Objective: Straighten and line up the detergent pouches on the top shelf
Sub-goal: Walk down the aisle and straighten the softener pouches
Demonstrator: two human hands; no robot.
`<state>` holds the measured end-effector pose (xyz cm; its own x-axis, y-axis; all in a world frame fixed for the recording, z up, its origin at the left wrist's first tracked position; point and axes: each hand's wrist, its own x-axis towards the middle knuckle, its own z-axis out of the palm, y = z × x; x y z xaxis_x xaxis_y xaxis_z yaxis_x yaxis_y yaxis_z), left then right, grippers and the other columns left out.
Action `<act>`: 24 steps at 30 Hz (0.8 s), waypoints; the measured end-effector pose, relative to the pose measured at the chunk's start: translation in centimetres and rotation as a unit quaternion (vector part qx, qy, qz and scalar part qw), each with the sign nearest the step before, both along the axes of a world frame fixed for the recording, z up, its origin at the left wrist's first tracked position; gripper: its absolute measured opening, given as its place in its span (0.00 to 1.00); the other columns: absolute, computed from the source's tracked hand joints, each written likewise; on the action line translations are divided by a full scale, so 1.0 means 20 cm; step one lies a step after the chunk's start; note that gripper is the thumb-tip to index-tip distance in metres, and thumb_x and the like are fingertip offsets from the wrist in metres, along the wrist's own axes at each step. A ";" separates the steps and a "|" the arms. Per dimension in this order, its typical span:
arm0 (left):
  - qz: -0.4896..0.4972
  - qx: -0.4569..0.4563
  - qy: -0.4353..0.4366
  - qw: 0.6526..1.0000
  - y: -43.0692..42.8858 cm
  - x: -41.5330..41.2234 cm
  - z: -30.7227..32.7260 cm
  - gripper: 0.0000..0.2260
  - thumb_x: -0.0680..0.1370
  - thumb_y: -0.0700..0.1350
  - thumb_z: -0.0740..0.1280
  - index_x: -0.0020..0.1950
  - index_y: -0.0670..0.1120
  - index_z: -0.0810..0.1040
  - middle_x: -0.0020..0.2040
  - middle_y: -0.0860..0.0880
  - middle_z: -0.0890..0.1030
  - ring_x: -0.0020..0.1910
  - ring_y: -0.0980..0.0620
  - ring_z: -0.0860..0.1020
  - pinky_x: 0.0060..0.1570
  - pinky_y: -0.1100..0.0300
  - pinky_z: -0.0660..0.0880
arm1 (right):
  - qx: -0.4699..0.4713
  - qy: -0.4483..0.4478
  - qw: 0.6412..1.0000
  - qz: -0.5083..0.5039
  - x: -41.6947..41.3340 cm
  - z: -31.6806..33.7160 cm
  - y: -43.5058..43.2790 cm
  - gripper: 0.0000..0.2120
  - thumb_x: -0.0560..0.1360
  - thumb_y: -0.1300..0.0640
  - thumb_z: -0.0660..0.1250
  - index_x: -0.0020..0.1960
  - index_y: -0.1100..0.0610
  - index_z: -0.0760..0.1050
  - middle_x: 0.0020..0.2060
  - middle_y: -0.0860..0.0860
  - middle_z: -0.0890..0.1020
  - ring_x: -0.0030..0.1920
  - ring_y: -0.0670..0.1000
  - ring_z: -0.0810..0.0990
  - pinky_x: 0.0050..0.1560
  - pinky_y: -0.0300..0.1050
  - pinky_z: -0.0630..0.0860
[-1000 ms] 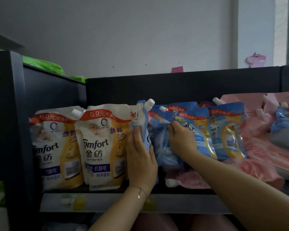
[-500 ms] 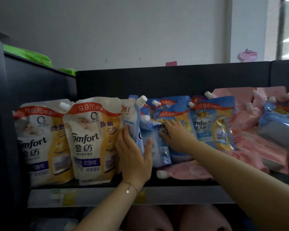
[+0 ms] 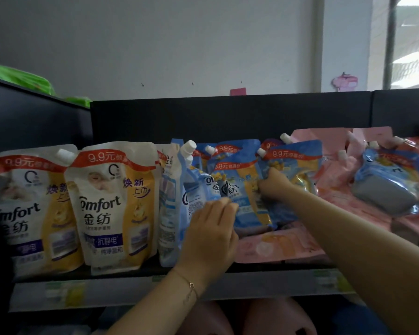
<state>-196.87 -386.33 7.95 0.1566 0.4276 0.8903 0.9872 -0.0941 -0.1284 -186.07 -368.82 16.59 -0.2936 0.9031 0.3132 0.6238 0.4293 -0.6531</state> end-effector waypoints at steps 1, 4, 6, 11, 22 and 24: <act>-0.001 -0.022 -0.007 1.000 0.02 0.01 0.00 0.14 0.72 0.43 0.59 0.57 0.46 0.72 0.56 0.48 0.75 0.56 0.49 0.74 0.51 0.53 0.77 | -0.016 0.016 1.000 0.009 -0.01 0.01 0.00 0.09 0.78 0.59 0.61 0.57 0.63 0.71 0.46 0.55 0.76 0.43 0.52 0.74 0.41 0.43 0.70; 0.025 -0.067 -0.083 0.994 0.07 0.04 0.02 0.15 0.73 0.42 0.64 0.59 0.46 0.72 0.59 0.48 0.72 0.59 0.49 0.72 0.57 0.53 0.75 | -0.090 0.070 0.993 0.007 -0.04 0.04 0.03 0.13 0.78 0.55 0.63 0.57 0.63 0.72 0.37 0.53 0.74 0.34 0.50 0.73 0.31 0.42 0.69; 0.028 -0.092 -0.176 0.980 0.10 0.04 0.05 0.19 0.75 0.41 0.65 0.65 0.44 0.67 0.64 0.47 0.67 0.64 0.50 0.66 0.66 0.55 0.68 | -0.129 0.084 0.988 -0.005 -0.05 0.05 0.05 0.21 0.76 0.46 0.66 0.58 0.63 0.72 0.38 0.55 0.76 0.34 0.52 0.74 0.32 0.43 0.70; -0.008 -0.065 -0.450 0.891 0.22 0.01 0.17 0.34 0.75 0.41 0.67 0.73 0.36 0.51 0.72 0.41 0.56 0.73 0.44 0.58 0.73 0.55 0.58 | -0.129 0.084 0.986 0.066 -0.09 0.10 0.06 0.26 0.67 0.42 0.76 0.55 0.59 0.73 0.47 0.55 0.81 0.46 0.55 0.80 0.47 0.49 0.78; 0.094 0.073 -0.681 0.723 0.40 0.01 0.49 0.27 0.79 0.51 0.64 0.73 0.39 0.60 0.71 0.41 0.65 0.70 0.43 0.66 0.66 0.51 0.62 | 0.182 0.269 0.944 -0.055 -0.10 0.06 -0.05 0.17 0.80 0.53 0.61 0.34 0.58 0.72 0.31 0.50 0.74 0.33 0.49 0.72 0.31 0.44 0.65; 0.105 0.105 -0.681 0.717 0.43 0.00 0.49 0.20 0.81 0.48 0.61 0.71 0.42 0.65 0.70 0.43 0.68 0.68 0.44 0.68 0.65 0.51 0.64 | 0.173 0.268 0.947 -0.036 -0.08 0.02 -0.04 0.17 0.80 0.52 0.60 0.35 0.58 0.73 0.32 0.51 0.76 0.34 0.50 0.74 0.34 0.45 0.67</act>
<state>-196.82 -377.71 17.75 -0.9675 0.1489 0.2045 0.2000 -0.0446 0.9788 -187.67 -369.72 16.94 0.0495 0.7309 0.6806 0.2784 0.6444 -0.7122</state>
